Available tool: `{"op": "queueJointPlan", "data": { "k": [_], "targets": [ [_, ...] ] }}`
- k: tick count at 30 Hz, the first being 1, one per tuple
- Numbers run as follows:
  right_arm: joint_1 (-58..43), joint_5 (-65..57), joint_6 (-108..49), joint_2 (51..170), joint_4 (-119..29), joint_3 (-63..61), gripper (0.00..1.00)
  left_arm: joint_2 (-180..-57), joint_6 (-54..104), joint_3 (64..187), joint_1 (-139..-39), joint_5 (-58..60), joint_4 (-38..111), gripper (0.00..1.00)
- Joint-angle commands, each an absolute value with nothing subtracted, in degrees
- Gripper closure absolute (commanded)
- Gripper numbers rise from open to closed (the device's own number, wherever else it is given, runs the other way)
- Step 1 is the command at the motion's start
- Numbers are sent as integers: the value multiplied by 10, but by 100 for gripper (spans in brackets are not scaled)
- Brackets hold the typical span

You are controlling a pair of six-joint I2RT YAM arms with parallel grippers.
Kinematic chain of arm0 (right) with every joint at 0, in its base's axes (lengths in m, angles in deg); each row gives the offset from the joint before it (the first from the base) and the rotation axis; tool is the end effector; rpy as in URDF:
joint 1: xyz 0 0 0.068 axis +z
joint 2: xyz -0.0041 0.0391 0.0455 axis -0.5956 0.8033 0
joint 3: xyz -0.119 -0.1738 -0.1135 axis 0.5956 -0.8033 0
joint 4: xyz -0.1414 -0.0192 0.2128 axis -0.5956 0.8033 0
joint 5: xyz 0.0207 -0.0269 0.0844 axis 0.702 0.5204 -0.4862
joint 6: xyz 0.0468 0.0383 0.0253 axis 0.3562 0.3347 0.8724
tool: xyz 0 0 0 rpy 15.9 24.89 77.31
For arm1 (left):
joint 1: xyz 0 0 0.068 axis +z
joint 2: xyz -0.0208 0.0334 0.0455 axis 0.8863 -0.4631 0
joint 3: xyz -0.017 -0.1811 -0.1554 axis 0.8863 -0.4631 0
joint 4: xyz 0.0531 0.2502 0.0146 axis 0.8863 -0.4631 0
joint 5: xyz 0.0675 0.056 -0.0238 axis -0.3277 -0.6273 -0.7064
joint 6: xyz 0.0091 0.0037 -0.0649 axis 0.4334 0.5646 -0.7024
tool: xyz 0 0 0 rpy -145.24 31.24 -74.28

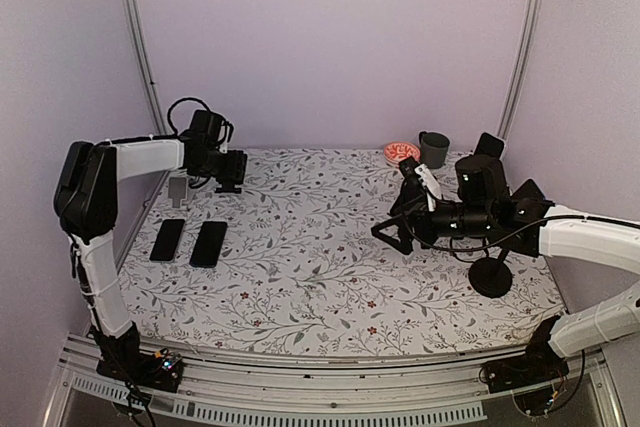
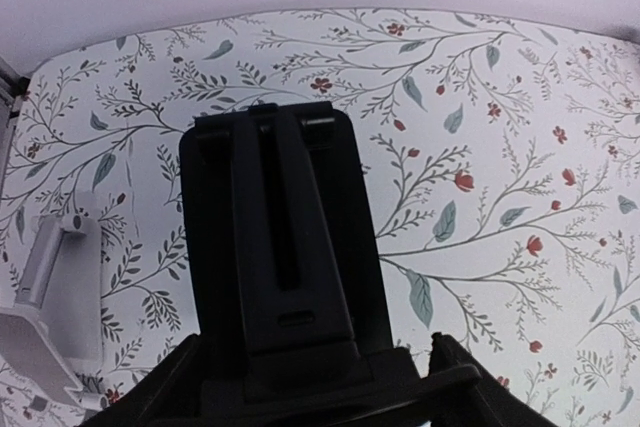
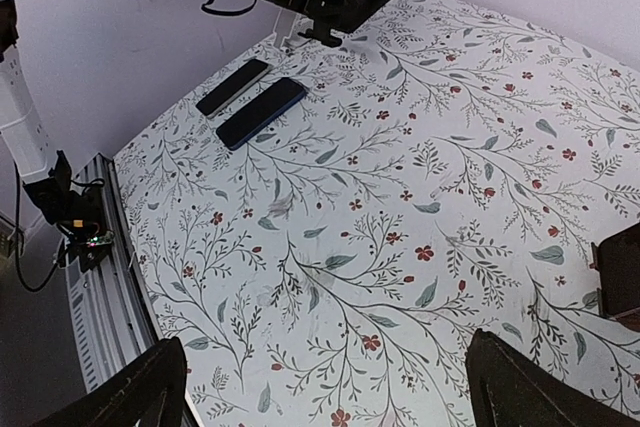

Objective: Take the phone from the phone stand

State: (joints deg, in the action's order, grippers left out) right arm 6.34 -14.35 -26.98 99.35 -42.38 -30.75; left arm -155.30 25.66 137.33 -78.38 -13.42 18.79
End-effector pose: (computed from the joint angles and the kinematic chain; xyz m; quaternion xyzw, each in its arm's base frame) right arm 0.2045 0.2112 0.2314 -0.3193 0.7830 0.3451 0.4073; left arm 0.4213 -0.1146 0.1755 0.0218 0.9199 -0.0392 0.3897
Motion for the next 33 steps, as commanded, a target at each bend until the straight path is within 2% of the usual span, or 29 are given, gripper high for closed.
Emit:
{"op": "queueJointPlan", "data": {
  "k": [1,20,33],
  "targets": [
    [57,-138,-276,998,-418,-286,0,-1591,273,1397,-756,-105,208,50],
    [52,-145,-282,1023,-419,-274,0,-1635,304,1364,-718,-80,220,49],
    [49,-152,-279,1024,-416,-265,0,-1657,301,1370,-716,-82,203,37]
  ]
}}
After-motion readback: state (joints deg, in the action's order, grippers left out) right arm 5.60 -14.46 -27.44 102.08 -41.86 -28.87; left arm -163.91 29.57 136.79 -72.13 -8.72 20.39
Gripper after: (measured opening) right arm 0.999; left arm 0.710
